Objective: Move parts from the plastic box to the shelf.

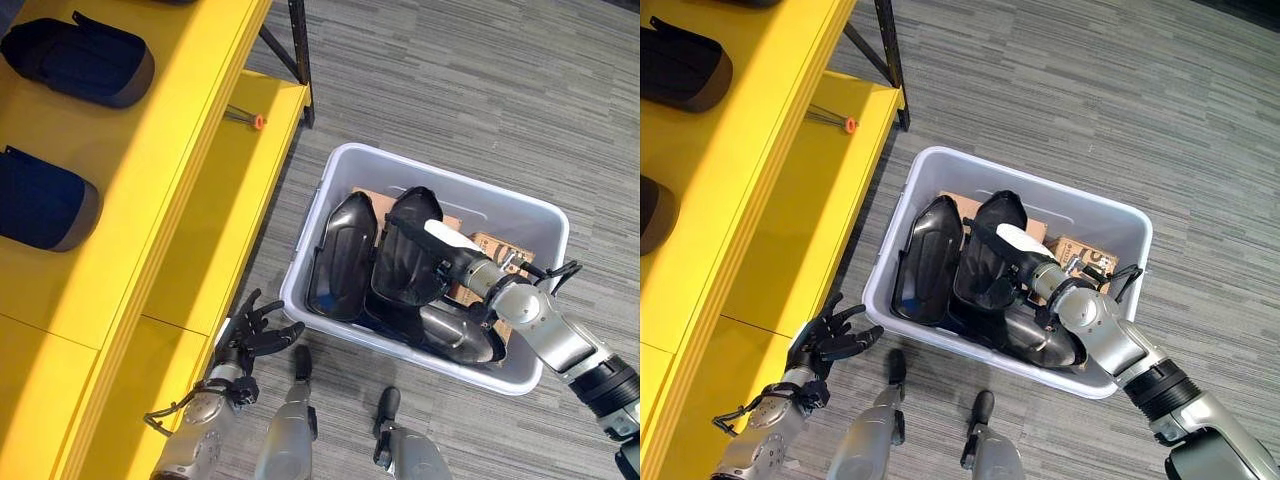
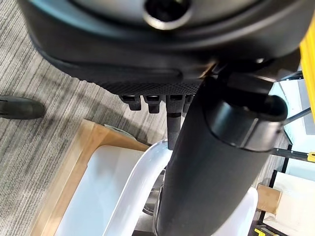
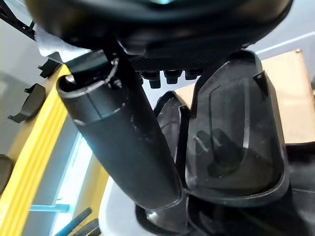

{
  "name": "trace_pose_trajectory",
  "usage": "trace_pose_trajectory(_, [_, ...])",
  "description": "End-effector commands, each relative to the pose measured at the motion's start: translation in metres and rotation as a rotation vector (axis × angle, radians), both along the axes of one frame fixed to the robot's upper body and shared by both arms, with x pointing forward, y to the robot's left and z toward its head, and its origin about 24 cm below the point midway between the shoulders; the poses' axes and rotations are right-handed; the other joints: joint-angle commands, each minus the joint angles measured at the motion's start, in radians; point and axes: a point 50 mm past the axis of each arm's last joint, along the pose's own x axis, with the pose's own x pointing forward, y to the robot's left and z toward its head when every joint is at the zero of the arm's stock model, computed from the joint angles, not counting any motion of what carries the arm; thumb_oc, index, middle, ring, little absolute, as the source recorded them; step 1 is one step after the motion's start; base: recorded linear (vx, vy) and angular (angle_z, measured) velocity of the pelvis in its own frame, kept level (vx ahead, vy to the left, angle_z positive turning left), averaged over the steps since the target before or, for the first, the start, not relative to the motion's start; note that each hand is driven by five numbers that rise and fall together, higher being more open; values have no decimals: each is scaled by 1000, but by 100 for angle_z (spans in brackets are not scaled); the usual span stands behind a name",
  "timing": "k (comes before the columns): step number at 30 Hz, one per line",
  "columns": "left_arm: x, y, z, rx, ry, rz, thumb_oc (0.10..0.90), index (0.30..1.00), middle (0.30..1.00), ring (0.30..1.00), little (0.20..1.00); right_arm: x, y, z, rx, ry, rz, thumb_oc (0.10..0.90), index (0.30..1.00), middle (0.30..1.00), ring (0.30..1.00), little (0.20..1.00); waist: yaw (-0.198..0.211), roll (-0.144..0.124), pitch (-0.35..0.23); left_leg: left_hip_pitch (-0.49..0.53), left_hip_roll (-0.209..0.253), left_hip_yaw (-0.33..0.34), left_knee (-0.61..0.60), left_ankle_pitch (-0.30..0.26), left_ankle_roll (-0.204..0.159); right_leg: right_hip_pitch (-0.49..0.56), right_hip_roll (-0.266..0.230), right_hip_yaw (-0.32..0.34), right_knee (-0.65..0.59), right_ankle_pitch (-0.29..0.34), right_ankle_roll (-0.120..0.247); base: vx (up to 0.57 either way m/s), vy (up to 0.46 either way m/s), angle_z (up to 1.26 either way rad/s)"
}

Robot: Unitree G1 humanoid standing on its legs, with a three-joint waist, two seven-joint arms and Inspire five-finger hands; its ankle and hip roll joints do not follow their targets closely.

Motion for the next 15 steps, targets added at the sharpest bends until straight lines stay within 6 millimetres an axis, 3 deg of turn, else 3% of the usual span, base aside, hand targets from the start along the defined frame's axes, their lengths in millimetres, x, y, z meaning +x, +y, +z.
trace_pose_trajectory(1, [15, -22, 25, -44, -143, -86, 900, 1000, 1000, 1000, 1000, -10, 20, 59, 38, -203, 162, 900, 1000, 1000, 1000, 1000, -37, -35, -18, -12, 85, 1, 75, -58, -68, -59, -70, 31, -56, 92, 31, 0, 0, 0])
trace_pose_trajectory(15, [16, -19, 27, -43, -149, -75, 900, 1000, 1000, 1000, 1000, -20, 32, 60, 84, -139, 263, 900, 1000, 1000, 1000, 1000, -40, -43, -4, -9, 93, 14, 78, -59, -73, -68, -66, 45, -54, 91, 29, 0, 0, 0])
